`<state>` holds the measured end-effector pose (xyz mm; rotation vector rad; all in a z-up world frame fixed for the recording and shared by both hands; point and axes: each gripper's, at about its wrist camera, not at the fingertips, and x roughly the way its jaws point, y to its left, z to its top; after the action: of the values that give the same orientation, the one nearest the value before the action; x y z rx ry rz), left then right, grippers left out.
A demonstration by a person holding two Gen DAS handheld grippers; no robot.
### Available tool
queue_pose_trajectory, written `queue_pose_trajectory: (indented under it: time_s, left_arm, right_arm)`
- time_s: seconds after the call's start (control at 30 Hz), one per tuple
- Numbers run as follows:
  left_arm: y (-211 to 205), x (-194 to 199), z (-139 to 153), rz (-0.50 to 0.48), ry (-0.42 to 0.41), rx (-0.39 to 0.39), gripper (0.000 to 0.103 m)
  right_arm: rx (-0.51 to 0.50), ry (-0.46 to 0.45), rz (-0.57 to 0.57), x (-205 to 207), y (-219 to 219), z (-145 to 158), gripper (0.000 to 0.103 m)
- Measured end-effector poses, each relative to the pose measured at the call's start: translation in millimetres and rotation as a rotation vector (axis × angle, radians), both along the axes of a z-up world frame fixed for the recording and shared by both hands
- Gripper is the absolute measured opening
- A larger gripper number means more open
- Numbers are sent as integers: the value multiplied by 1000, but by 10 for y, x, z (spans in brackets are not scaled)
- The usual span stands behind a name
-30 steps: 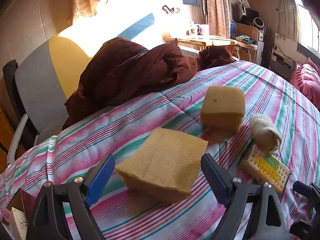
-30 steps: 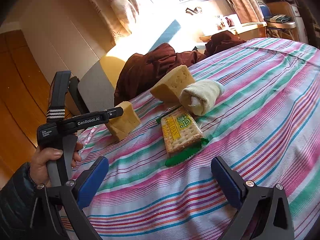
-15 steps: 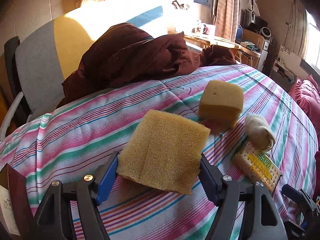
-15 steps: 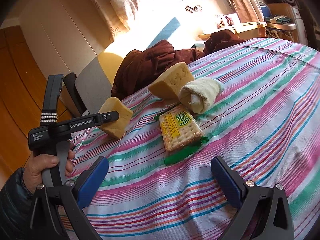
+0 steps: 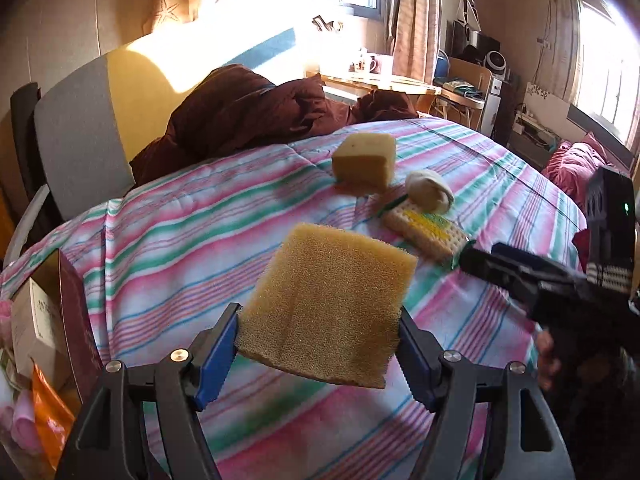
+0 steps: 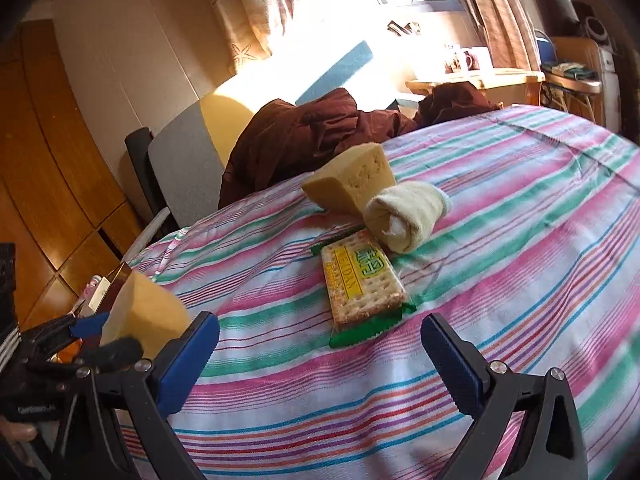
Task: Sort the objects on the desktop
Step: 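Grasp the WEIDAN cracker pack with the right tool while the left tool holds the sponge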
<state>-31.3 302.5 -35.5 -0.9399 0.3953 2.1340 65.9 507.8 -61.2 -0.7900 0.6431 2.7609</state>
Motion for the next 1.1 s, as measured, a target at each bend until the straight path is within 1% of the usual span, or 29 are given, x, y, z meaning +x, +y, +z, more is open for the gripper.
queue_pose_trajectory:
  time_s: [0.1, 0.17, 0.27, 0.33, 0.37, 0.43, 0.53, 0.6, 0.67, 0.7, 0.77, 0.83, 0.9, 1.1]
  left_arm:
    - [-147, 62, -91, 8, -41, 16, 75]
    - [-209, 107, -114, 12, -34, 38, 75]
    - [-223, 129, -115, 12, -22, 50, 76]
    - [-216, 116, -125, 14, -22, 60, 77]
    - [-208, 106, -126, 16, -19, 66, 77]
    - [-184, 85, -137, 14, -16, 71, 77]
    - [-140, 54, -160, 7, -15, 72, 78]
    - [-110, 32, -176, 2, -14, 72, 79]
    - [-80, 11, -192, -3, -13, 73, 79]
    - [-65, 1, -200, -5, -12, 73, 80]
    - [-35, -20, -216, -10, -11, 74, 82]
    - [-5, -41, -231, -15, -10, 75, 83]
    - [-5, -66, -256, -16, -30, 87, 83]
    - [-42, -175, -390, -3, -146, 129, 85]
  right_arm:
    - [44, -33, 16, -112, 66, 71, 102]
    - [56, -72, 33, -218, 132, 75, 102]
    - [114, -144, 50, -367, 180, 47, 100]
    - [149, -190, 59, -449, 201, -7, 92]
    - [162, -213, 65, -487, 209, -39, 90]
    - [179, -253, 82, -562, 211, -93, 80]
    - [201, -307, 108, -666, 199, -160, 75]
    - [225, -326, 117, -716, 164, -176, 73]
    - [245, -346, 120, -758, 140, -199, 69]
    - [252, -355, 121, -777, 130, -211, 65]
    - [259, -360, 124, -789, 118, -217, 62]
    - [261, -357, 123, -776, 116, -203, 50]
    - [261, -355, 129, -748, 85, -194, 49]
    - [249, -340, 152, -617, -67, -176, 49]
